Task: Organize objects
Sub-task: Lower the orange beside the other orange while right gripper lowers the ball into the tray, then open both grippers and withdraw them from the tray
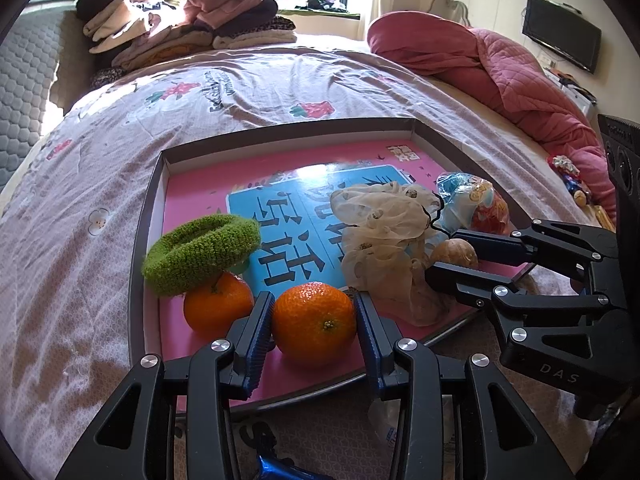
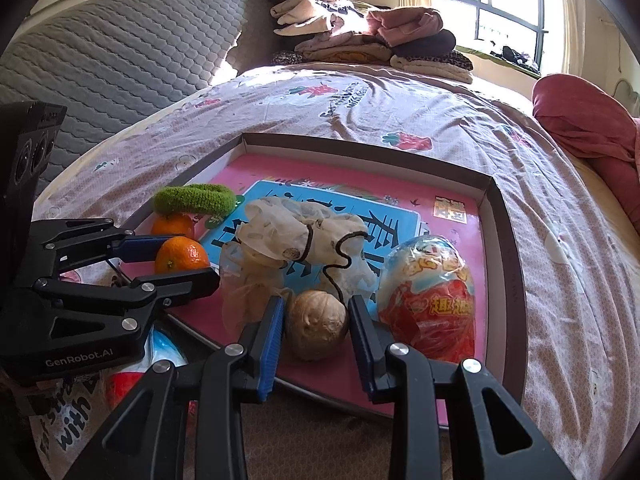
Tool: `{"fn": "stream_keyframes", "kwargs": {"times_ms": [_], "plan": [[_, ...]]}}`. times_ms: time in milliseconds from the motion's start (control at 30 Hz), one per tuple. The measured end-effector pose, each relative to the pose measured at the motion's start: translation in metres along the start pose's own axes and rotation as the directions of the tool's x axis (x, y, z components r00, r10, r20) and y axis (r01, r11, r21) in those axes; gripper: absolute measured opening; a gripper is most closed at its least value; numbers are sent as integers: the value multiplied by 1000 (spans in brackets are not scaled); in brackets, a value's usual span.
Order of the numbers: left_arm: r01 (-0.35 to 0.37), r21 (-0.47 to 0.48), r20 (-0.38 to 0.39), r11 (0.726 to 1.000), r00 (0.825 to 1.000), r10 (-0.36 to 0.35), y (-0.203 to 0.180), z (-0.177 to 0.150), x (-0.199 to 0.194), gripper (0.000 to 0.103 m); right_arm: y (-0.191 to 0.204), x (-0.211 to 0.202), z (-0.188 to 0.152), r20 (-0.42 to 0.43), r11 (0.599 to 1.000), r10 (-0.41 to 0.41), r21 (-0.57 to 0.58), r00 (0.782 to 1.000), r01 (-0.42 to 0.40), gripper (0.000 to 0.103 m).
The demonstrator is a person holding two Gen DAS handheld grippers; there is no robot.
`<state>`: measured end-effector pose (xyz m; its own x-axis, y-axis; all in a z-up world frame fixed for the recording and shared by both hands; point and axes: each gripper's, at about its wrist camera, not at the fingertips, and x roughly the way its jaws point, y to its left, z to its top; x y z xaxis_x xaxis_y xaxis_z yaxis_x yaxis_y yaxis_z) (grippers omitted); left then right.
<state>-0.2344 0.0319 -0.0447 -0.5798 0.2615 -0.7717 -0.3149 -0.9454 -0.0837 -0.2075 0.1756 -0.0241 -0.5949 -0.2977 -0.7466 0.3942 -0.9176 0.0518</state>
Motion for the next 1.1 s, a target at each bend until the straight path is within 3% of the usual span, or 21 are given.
{"fn": "stream_keyframes", "kwargs": {"times_ms": [700, 1100], "plan": [[15, -17, -19, 1000, 1000, -15, 3, 5, -7, 51, 2, -8, 3, -4, 999, -32, 12, 999, 32, 38], [-24, -47, 83, 999, 996, 28, 10, 17, -56, 65, 1, -45, 13, 96, 998, -53, 22, 994, 51, 39]]}}
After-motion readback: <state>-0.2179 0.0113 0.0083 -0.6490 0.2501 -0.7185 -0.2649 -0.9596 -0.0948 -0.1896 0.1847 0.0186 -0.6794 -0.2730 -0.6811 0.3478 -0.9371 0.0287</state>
